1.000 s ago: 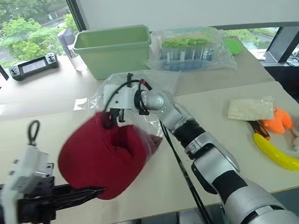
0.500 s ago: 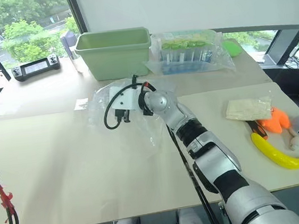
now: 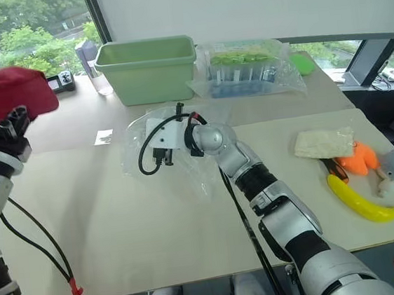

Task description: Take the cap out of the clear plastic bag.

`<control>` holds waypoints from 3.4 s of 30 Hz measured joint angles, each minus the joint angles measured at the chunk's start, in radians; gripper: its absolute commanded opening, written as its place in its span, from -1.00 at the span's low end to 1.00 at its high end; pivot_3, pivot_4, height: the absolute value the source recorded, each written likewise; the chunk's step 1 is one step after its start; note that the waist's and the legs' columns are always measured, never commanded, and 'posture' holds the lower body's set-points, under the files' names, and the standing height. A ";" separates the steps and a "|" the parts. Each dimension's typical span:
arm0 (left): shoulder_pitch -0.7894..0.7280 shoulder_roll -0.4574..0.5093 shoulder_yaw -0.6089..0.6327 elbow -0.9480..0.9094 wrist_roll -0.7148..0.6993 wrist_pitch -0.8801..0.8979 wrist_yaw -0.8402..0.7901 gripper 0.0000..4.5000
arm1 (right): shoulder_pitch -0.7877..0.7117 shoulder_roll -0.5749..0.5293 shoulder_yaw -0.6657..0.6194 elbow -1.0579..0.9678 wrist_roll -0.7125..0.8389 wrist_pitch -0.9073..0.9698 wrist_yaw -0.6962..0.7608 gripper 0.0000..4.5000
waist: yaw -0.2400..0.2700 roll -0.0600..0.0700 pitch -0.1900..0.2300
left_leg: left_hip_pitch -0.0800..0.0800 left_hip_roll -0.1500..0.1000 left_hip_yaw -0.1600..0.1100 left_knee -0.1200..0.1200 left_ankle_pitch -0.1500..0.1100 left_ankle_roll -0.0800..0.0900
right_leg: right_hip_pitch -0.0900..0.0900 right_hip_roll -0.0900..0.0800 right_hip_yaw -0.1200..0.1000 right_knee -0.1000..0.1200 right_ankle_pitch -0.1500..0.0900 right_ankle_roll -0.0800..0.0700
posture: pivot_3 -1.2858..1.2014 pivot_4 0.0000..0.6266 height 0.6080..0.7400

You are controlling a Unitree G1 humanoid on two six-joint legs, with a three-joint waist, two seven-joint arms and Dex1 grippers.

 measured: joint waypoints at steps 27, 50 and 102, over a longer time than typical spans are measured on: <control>0.751 0.418 -0.020 -0.311 0.538 0.394 -0.312 0.99 | -0.003 0.038 0.004 0.004 0.003 0.000 0.002 -1.00 | -0.020 0.005 -0.001 | 0.006 0.004 0.006 -0.005 -0.001 -0.002 | -0.002 0.001 0.002 0.002 -0.011 -0.007 | 0.03 -0.52 1.00; 0.240 0.336 -0.015 -0.336 0.915 0.178 -0.326 0.99 | 0.049 0.078 -0.001 -0.009 0.062 0.007 0.096 -1.00 | -0.005 0.004 0.001 | 0.004 0.016 0.002 -0.005 -0.001 -0.003 | -0.003 0.015 -0.001 0.003 -0.007 -0.007 | 0.03 -0.52 1.00; 0.280 -0.327 -0.348 -0.137 1.569 -0.328 -0.337 1.00 | 0.702 -0.094 -0.586 -0.654 0.705 0.695 -0.053 0.98 | 0.029 0.002 -0.001 | 0.003 0.015 0.003 0.005 -0.001 -0.002 | 0.001 0.015 0.001 0.002 -0.003 -0.003 | 0.03 -0.52 1.00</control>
